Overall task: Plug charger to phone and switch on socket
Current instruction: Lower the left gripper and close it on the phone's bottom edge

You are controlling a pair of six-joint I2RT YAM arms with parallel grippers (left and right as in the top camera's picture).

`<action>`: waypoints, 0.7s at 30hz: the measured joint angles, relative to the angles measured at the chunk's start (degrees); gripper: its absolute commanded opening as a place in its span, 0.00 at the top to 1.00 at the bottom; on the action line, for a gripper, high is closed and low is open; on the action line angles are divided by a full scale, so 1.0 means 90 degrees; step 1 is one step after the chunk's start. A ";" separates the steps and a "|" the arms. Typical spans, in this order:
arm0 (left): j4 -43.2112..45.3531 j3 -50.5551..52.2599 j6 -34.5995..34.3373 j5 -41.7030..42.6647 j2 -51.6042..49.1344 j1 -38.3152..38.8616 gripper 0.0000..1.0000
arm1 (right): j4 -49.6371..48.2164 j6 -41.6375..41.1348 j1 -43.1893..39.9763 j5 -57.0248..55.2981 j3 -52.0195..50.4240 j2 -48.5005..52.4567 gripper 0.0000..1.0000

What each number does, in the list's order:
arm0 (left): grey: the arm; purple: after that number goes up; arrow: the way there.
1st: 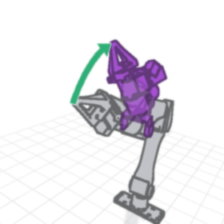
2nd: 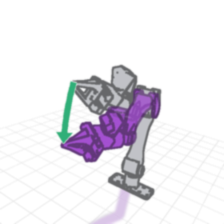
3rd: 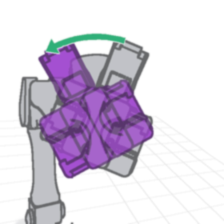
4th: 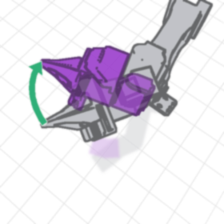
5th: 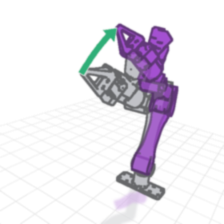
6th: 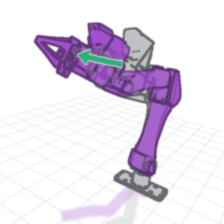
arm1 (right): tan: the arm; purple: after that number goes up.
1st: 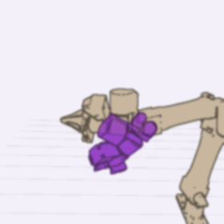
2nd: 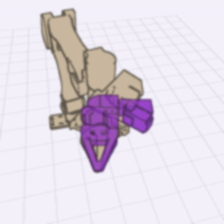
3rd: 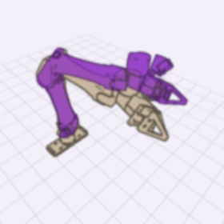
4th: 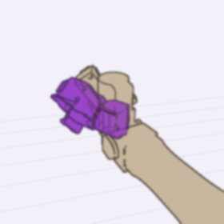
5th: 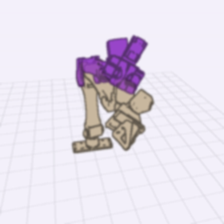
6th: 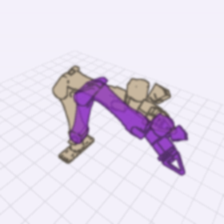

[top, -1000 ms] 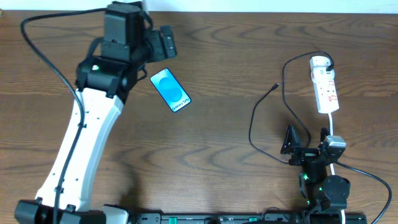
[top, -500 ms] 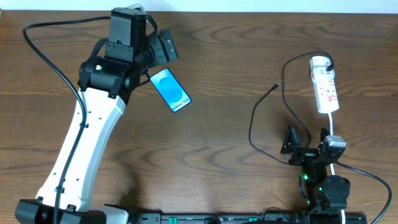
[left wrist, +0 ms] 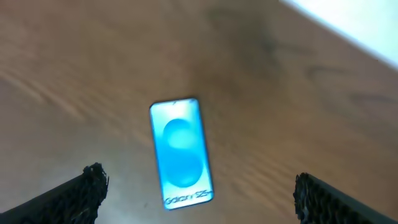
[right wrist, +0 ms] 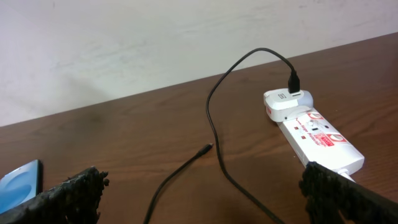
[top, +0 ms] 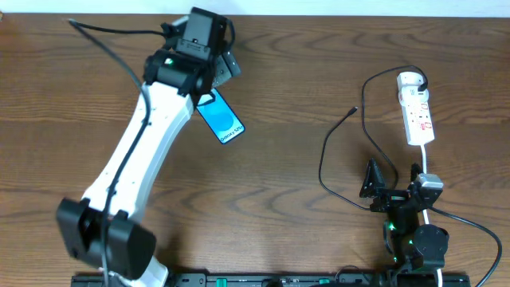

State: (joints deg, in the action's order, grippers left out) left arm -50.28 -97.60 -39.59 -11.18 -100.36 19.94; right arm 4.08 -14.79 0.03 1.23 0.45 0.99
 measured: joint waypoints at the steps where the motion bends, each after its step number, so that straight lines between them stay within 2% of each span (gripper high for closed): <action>1: -0.0073 0.0000 -0.0085 -0.0017 -0.0138 0.0000 0.02 | 0.0000 0.0000 0.0000 0.0000 0.0000 0.0000 0.01; 13: -0.0262 0.0000 -0.0437 0.0335 -0.1481 0.0000 0.02 | 0.0000 0.0000 0.0000 0.0000 0.0000 0.0000 0.01; 21: -0.0141 0.0000 -0.0437 0.0372 -0.1758 0.0000 0.02 | 0.0000 0.0000 0.0000 0.0002 0.0000 0.0000 0.01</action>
State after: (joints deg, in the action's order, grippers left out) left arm -51.55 -97.60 -43.53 -7.84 -116.18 19.94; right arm 4.08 -14.79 0.03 1.26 0.45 0.99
